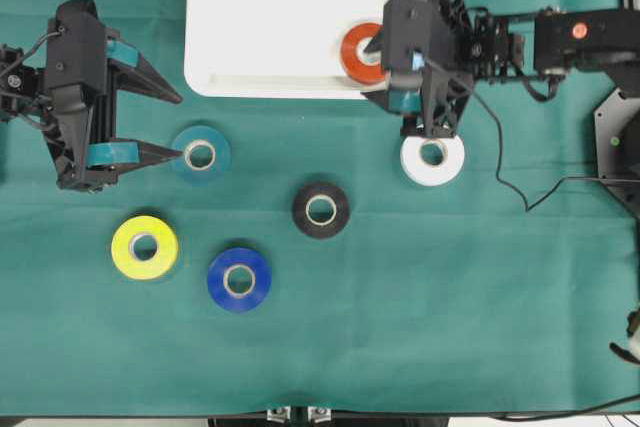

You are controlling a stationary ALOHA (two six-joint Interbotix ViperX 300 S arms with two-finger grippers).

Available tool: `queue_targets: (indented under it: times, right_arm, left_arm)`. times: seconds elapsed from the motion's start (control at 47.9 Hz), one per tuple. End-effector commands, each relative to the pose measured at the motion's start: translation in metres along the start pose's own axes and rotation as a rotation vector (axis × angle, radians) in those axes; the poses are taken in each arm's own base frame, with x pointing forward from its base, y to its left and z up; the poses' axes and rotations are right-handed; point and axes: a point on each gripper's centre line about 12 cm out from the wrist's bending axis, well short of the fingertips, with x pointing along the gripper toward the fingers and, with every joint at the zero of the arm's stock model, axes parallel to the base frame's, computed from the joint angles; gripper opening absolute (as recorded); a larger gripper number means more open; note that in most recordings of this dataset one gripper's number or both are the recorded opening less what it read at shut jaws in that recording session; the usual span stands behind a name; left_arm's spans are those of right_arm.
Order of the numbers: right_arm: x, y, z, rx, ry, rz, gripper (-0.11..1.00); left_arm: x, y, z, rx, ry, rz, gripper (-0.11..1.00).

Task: Put the tape alternately from left to right into the white case.
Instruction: 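Lift the red tape with the right gripper and place it in the tray, then move the left gripper over the teal tape roll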

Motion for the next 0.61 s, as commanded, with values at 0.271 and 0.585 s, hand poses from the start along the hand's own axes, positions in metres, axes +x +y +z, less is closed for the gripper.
queue_targets:
  times: [0.271, 0.585]
  right_arm:
    - [-0.009, 0.042, 0.003, -0.073, -0.035, 0.091, 0.68]
    - [-0.009, 0.065, -0.011, -0.072, -0.044, 0.154, 0.68]
  left_arm:
    - [-0.001, 0.0, 0.003, -0.015, -0.014, 0.0, 0.84]
    - [-0.001, 0.001, 0.003, -0.016, -0.014, 0.001, 0.84]
